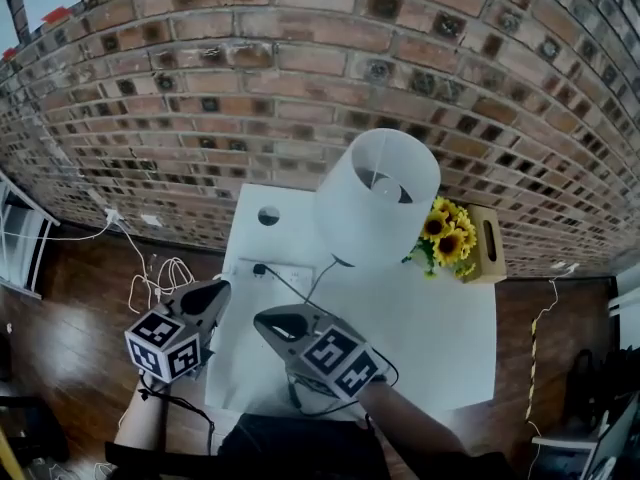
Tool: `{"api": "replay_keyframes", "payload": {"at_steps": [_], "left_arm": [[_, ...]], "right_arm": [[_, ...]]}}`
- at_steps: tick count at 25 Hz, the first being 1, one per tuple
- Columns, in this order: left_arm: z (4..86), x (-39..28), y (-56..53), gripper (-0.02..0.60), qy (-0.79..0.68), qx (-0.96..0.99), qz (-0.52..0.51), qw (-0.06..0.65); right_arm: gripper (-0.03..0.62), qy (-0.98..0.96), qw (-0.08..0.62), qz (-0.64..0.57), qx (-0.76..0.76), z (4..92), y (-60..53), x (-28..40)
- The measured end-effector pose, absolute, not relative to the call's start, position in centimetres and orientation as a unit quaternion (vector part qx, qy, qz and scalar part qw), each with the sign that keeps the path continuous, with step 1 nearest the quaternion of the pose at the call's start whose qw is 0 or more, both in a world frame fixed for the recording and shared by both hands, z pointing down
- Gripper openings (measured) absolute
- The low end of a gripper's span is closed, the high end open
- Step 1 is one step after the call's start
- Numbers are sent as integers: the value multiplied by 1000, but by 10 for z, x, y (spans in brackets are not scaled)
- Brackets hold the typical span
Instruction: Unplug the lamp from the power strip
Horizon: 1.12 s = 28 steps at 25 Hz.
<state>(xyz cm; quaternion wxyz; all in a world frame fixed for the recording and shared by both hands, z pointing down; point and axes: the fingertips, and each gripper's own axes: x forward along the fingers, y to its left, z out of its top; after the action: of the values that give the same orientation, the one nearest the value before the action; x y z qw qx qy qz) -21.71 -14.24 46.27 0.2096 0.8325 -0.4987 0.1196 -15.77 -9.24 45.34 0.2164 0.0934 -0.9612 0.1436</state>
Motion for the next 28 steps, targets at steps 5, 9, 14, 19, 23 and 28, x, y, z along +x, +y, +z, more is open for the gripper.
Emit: {"api": "replay_keyframes", "payload": {"at_steps": [5, 9, 14, 19, 23, 28], "left_arm": [[484, -219, -163, 23, -471, 846, 146, 202], [500, -211, -174, 23, -446, 855, 151, 219], [521, -207, -190, 25, -438, 856, 174, 210], [540, -208, -204, 109, -429, 861, 195, 188], [557, -201, -207, 172, -402, 868, 236, 172], [584, -194, -208, 179, -377, 868, 286, 153]], "right_arm": [[3, -953, 232, 154, 120, 463, -103, -160], [3, -948, 244, 159, 130, 467, -106, -157], [3, -946, 240, 162, 149, 461, -114, -148], [3, -937, 254, 157, 184, 465, -132, -127], [3, -931, 262, 157, 200, 471, -145, -113], [3, -921, 293, 142, 216, 490, -167, -101]]}}
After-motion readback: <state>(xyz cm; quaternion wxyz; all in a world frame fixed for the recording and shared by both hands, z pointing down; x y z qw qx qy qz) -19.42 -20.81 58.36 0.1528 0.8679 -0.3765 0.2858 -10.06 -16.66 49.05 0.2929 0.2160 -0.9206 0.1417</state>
